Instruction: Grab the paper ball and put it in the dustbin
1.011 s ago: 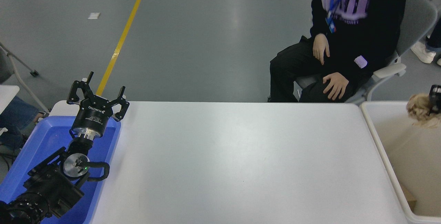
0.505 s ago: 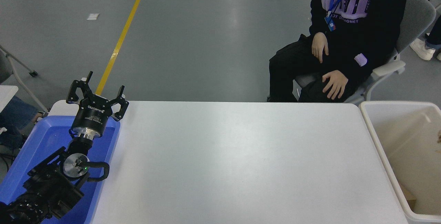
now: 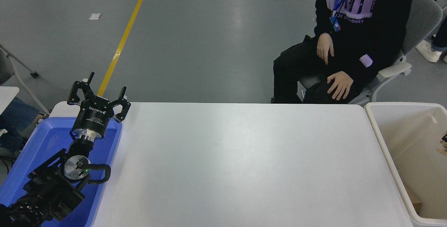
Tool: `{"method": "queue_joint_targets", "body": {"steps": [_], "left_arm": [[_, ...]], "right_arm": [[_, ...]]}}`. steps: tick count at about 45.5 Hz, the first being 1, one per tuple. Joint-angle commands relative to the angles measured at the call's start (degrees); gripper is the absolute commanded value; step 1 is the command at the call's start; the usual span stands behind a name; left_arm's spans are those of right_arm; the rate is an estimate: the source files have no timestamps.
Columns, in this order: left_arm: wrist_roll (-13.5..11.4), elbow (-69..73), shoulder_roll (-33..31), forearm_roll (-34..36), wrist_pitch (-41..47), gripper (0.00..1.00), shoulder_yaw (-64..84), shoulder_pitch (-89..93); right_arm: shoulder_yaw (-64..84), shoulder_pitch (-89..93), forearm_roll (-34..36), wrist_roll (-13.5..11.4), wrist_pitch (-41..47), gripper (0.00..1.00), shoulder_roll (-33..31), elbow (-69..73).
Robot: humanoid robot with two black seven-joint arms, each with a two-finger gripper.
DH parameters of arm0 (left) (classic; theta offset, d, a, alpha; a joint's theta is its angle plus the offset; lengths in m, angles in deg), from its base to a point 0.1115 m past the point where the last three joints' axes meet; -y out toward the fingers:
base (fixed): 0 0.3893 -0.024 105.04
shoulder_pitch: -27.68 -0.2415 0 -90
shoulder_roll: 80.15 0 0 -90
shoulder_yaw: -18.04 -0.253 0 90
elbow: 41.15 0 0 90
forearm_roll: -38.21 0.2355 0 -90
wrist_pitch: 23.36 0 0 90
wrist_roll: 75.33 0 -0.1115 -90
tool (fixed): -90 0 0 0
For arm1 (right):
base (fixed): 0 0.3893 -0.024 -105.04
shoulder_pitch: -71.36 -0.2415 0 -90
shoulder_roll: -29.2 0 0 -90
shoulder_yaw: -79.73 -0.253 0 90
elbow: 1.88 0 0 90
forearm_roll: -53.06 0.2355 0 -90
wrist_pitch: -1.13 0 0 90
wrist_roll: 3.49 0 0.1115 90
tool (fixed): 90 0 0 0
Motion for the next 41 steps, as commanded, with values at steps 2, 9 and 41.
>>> {"method": "queue_joint_targets", "body": {"steps": [2,9,41], "left_arm": [[0.0,0.0,-0.1,0.0,0.0,0.98,0.0,0.0],[0.0,0.0,-0.1,0.0,0.0,0.98,0.0,0.0],[0.0,0.0,0.0,0.0,0.0,0.98,0.0,0.0]], "right_arm": [[-1.2,1.8,0.0,0.0,-0.6,0.0,2.1,-3.3],[-1.7,4.0,0.1,-0.1,-0.6,0.0,5.8,-9.1],[-3.5,6.3,0.1,-0.1,-3.6,0.68,6.2,-9.9]]}}
